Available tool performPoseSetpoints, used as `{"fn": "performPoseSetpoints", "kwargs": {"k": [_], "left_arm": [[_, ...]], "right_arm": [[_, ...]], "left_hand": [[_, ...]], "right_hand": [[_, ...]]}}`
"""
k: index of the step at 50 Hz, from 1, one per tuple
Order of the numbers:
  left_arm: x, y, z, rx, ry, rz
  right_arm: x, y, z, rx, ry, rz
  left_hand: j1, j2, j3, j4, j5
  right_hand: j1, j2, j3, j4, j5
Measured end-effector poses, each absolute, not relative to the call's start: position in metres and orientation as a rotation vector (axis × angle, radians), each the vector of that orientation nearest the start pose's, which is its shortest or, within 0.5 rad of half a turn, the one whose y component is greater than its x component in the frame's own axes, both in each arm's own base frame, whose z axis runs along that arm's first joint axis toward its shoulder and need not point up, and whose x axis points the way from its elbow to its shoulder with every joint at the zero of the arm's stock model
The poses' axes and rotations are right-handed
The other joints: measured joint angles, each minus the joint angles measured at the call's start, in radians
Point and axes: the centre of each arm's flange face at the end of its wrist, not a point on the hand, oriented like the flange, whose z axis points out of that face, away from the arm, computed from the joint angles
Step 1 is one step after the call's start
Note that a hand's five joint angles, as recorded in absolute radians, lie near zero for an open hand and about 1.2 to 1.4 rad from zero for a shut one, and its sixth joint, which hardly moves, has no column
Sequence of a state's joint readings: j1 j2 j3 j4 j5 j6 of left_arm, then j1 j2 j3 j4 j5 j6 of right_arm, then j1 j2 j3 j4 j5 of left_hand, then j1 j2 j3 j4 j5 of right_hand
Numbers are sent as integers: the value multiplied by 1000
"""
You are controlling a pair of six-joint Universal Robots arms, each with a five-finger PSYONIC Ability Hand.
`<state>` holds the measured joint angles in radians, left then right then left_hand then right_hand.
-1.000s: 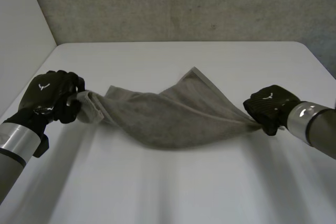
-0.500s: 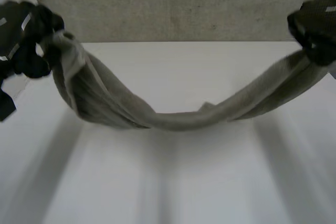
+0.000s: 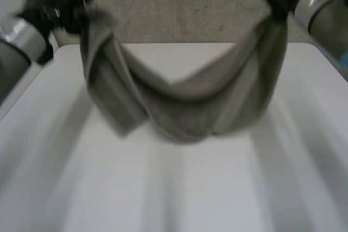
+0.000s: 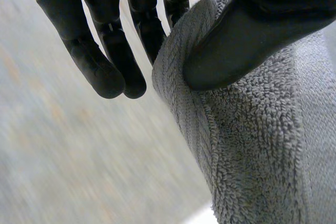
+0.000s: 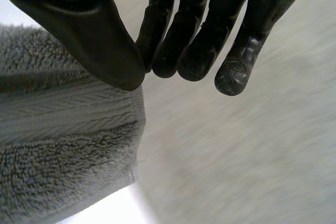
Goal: Fold the towel.
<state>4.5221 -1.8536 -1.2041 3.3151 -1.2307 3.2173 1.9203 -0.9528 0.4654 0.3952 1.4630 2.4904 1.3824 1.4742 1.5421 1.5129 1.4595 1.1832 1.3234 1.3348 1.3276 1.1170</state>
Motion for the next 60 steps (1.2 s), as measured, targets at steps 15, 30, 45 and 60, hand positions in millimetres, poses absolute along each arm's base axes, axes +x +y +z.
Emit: {"fn": "performPoseSetpoints", "kwargs": {"k": [15, 30, 45, 60], "left_arm": [[-229, -337, 405, 414, 1779, -3169], [-218, -316, 213, 793, 2334, -2523], [-209, -267, 168, 960, 2452, -2298], [-205, -231, 214, 890, 2384, -2446]], "right_arm": [[280, -325, 422, -860, 1506, -2517], [277, -300, 239, -1496, 2000, -1934], [257, -269, 187, -1565, 2172, -1660], [209, -229, 226, -1523, 2292, -1611]], "left_hand": [[0, 0, 1, 0, 0], [0, 0, 1, 0, 0], [0, 0, 1, 0, 0], [0, 0, 1, 0, 0]], "right_hand": [[0, 0, 0, 0, 0], [-1, 0, 0, 0, 0], [-1, 0, 0, 0, 0], [-1, 0, 0, 0, 0]]}}
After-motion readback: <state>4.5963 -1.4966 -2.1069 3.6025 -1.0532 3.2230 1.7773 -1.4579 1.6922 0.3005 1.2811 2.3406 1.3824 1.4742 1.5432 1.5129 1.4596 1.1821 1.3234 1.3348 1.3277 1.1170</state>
